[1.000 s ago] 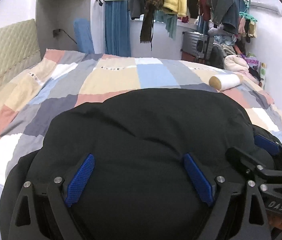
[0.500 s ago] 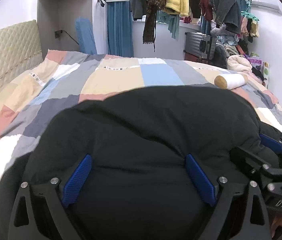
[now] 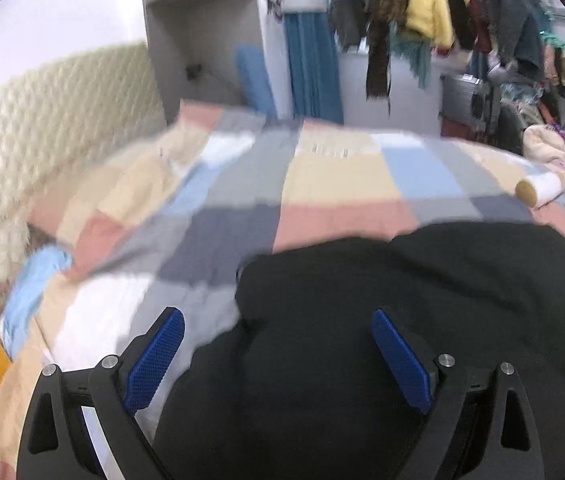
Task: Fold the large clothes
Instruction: 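Open both tools and lift them away from the folded jacket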
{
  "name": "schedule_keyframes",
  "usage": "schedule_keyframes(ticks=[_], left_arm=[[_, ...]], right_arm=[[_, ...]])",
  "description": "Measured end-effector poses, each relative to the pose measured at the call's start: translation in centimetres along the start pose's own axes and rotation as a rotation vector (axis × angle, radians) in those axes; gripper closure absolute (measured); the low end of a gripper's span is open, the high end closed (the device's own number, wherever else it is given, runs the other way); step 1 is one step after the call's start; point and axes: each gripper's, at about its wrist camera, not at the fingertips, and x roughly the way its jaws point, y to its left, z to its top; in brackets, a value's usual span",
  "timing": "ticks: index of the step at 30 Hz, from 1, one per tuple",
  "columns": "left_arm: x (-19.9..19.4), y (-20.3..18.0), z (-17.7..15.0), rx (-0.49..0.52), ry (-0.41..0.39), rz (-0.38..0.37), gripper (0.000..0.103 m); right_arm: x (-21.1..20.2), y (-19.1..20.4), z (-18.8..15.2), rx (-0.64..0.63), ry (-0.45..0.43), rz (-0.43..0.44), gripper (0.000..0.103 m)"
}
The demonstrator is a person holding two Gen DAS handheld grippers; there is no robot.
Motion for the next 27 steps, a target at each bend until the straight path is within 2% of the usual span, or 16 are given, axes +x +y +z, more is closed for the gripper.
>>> schedule_keyframes(ticks=[2, 3, 6, 13, 17, 19, 22, 27], left_arm=[[1.1, 0.0, -0.7, 0.002, 0.031, -0.018, 0.008], [1.3, -0.3, -1.0, 0.010, 0.027, -0.015, 0.008], [1.3, -1.1, -1.5, 0.029, 0.008, -0.008, 0.008], [0.0, -0.5, -1.9, 0.005, -0.003, -0.033, 0.008], [-4.1, -0.4, -1.3, 0.035, -0.079, -0.060, 0.008], [-6.3, -0.2, -0.7, 0.039, -0.115, -0.052, 0.007], [-10.2, 0.8, 0.5, 0.002, -0.160, -0.076, 0.006], [-18.5, 2.4, 2.2, -0.062, -0.242, -0.113, 0.005]], right_arm=[[1.1, -0.7, -0.7, 0.031, 0.027, 0.022, 0.005], [1.8, -0.9, -1.0, 0.051, 0.032, 0.048, 0.005], [2.6, -1.0, -1.4, 0.068, 0.017, 0.049, 0.004], [1.4, -1.5, -1.9, 0.103, -0.003, 0.088, 0.003], [-1.7, -1.3, -1.1, 0.095, -0.036, 0.116, 0.003], [-3.9, -1.2, -0.5, 0.099, -0.082, 0.123, 0.000], [-7.5, -0.7, 0.5, 0.066, -0.158, 0.094, 0.000], [-13.6, -0.8, 2.4, 0.085, -0.229, 0.087, 0.000]])
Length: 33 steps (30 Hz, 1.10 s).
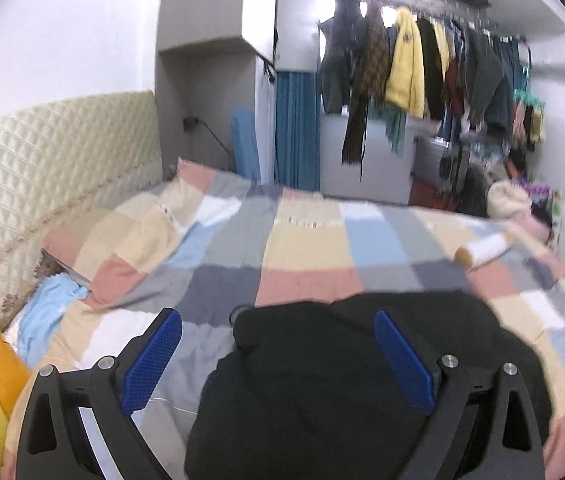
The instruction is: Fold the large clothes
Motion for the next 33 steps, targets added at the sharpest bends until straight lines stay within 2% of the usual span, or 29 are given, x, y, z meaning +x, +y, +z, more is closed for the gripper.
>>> schedule_keyframes(ticks=[6, 9, 11, 16, 22, 26, 28, 33], left_arm=[[-10.0, -0.6, 3.0, 0.000, -0.079, -0.008, 0.003], [-14.1, -1.2, 3.5, 0.013, -0.124, 0.020, 0.001], [-16.3, -1.7, 3.6, 0.025, -0.140, 0.033, 0.001], [-20.1, -2.9, 2.7, 0.032, -0.166, 0.011, 0.001], [-22.6, -3.9, 0.7, 0.030, -0.162, -0.023, 0.001], [-22.2, -4.6, -0.5, 0.043, -0.139, -0.035, 0.001], [-21.3, -4.9, -0.8, 0.044, -0.102, -0.052, 0.001], [-20.1, -5.0, -2.0, 0.053, -0.078, -0.015, 0.001]], right_arm=[[-9.6, 1.5, 4.4, 0.005, -0.147, 0.028, 0.000], [-14.0, 2.5, 5.7, 0.003, -0.209, 0.047, 0.000], [-16.1, 3.0, 5.9, -0.002, -0.248, 0.066, 0.000], [-19.6, 4.2, 5.1, -0.019, -0.272, 0.097, 0.000], [-22.4, 4.7, 2.7, -0.002, -0.284, 0.139, 0.000], [-22.8, 5.2, 1.0, -0.002, -0.257, 0.138, 0.000], [-22.8, 5.5, 0.3, -0.011, -0.240, 0.149, 0.000], [-22.7, 5.9, -0.6, -0.037, -0.220, 0.146, 0.000]])
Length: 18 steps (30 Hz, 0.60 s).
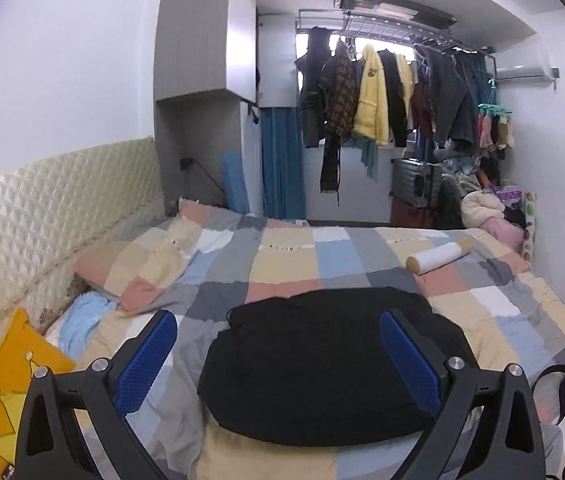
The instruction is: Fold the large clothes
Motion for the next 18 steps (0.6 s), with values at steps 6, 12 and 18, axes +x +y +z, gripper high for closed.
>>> schedule_keyframes(ticks=[6, 12, 18], left_arm=[[1.6, 0.7, -2.0, -0.038, 0.047, 0.006, 0.001], [4.0, 0.9, -4.4, -0.046, 0.111, -0.005, 0.001], [6.7, 0.0, -6.4, -0.039, 0.183, -0.015, 0.001]], right_arm=[[1.4, -0.5, -3.0, 0.034, 0.068, -0.014, 0.000], [3.6, -0.7, -6.5, 0.061, 0.163, -0.022, 0.000], [5.4, -0.4, -8.6, 0.033, 0.227, -0.030, 0.000]])
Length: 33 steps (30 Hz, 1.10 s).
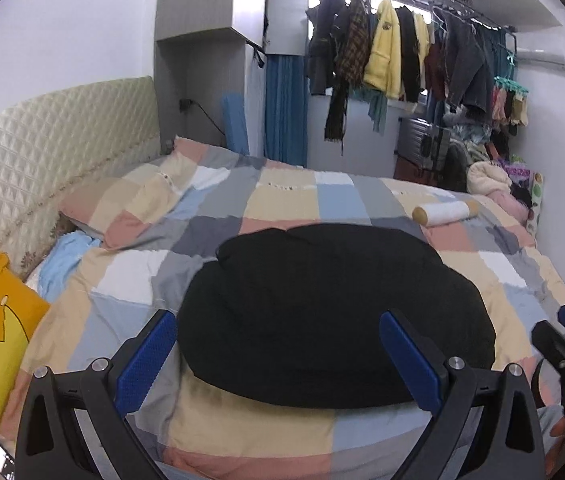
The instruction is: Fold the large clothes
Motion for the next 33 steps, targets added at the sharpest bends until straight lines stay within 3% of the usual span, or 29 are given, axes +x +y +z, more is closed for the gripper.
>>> schedule_keyframes(ticks=[33], left_arm=[[-1.3, -1.4, -0.7, 0.034, -0.003, -0.015, 0.001]], right_arm=[[-0.5, 0.0, -0.1, -0.016, 0.007, -0.014, 0.000]])
